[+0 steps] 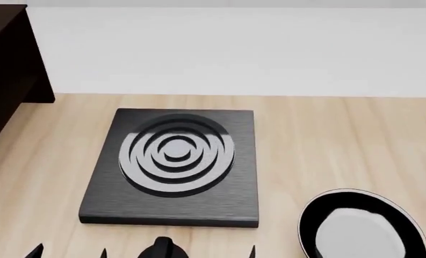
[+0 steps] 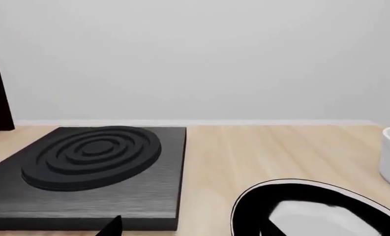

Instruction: Put the frying pan on the cabinet shelf.

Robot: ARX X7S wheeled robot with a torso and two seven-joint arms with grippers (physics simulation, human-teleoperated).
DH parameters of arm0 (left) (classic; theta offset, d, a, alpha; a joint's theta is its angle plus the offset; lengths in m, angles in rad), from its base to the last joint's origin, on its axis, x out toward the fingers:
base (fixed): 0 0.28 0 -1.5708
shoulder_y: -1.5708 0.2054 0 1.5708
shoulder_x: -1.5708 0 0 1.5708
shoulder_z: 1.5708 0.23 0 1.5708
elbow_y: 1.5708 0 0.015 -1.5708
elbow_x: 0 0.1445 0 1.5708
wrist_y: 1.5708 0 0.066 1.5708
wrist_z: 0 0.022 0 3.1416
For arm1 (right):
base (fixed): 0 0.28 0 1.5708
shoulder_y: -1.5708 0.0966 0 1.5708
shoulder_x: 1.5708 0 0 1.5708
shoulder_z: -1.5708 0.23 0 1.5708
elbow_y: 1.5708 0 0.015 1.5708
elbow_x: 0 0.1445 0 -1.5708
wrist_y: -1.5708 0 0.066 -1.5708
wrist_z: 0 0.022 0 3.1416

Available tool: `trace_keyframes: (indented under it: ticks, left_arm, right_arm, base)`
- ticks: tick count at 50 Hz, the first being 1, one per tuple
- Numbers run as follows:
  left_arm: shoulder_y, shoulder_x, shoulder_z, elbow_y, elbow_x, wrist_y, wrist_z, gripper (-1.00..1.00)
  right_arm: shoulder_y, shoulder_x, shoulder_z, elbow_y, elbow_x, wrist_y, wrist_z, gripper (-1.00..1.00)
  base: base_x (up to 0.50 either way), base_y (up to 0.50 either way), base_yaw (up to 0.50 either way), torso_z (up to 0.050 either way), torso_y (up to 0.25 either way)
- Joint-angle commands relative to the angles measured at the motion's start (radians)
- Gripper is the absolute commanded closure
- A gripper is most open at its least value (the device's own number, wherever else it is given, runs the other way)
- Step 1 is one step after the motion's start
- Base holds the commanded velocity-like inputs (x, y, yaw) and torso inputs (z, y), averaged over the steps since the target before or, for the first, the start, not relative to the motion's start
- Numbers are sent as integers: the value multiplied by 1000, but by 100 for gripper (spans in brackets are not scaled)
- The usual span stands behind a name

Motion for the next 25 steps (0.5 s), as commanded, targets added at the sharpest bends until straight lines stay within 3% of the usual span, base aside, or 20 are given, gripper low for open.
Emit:
trace_keyframes:
  ticks: [1,14,25]
  left_arm:
    - [1,-4,1,5,-22,-1,-1,-100]
    - [15,-13,-10,71,-77,-49,-7,-100]
    - [20,-80,-7,392,-118,-297,-68,-100]
  right_arm:
    - [0,5,-6,-3,7,-3,6,-100]
    - [-6,32,-12,-148,26,106,32,-100]
    - [16,115,33,-519,81,446,116,-100]
  base:
    - [0,0,0,0,0]
    - [0,0,0,0,0]
    - [0,0,0,0,1]
